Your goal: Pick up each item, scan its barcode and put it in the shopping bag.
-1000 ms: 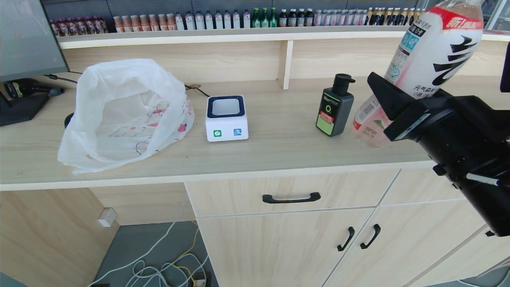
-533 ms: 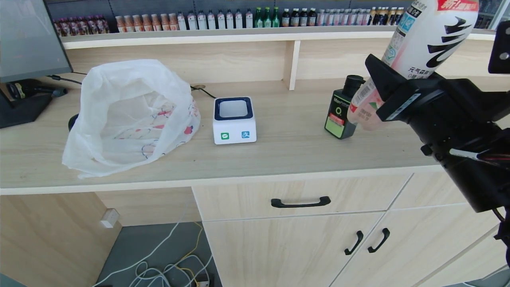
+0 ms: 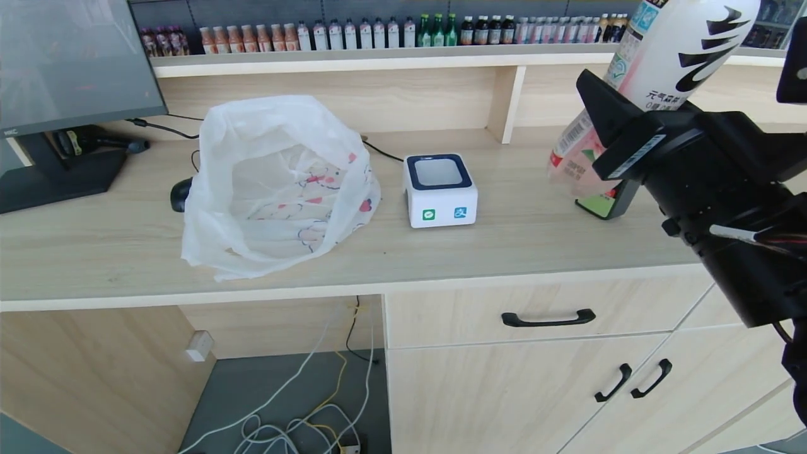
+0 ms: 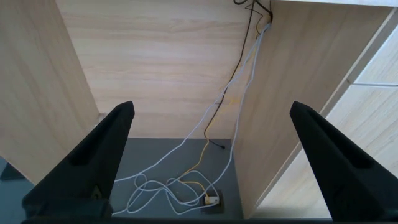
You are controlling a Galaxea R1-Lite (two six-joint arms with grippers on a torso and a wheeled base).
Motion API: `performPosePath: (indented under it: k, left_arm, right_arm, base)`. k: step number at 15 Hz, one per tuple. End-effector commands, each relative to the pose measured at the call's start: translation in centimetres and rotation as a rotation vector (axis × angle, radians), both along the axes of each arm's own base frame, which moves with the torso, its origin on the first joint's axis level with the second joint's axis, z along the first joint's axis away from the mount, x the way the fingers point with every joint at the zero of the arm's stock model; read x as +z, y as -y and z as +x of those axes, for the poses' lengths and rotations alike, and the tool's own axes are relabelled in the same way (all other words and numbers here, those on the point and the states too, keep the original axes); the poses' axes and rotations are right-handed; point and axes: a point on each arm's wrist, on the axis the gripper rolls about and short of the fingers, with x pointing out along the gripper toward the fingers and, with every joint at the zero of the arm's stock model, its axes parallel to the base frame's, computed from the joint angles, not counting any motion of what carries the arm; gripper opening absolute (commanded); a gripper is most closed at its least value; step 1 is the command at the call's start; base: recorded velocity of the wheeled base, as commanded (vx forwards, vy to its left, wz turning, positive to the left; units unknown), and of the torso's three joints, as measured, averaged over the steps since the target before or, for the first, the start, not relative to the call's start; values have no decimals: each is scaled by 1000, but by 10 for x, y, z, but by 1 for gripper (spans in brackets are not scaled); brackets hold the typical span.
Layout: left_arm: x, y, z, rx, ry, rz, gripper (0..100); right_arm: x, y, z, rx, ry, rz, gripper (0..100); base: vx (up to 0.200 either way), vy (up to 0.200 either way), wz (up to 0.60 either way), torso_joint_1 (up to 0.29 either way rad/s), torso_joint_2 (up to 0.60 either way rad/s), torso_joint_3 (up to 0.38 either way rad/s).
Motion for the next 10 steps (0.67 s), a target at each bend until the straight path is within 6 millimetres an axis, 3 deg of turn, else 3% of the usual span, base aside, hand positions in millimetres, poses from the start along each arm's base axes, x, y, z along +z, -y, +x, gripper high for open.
performPosePath:
  k: [1,4,8,10]
  left_arm:
    - [0,0,0,0,1,-2,100]
    - [0,0,0,0,1,0,100]
    - [0,0,0,0,1,3,100]
    - [0,0,0,0,1,3,100]
  right_arm:
    - [-1,-4,6,2,-5,0,0]
    - [3,-8,12,-8,6,2,0]
    - [-2,-18,25,-41,13,-67,0]
    - [7,-25,37,-75,42,-86,0]
  base:
    - [0,200,0,-2,2,2]
    - [0,200,0,1,1,2]
    - [0,0,0,0,0,0]
    - [0,0,0,0,0,0]
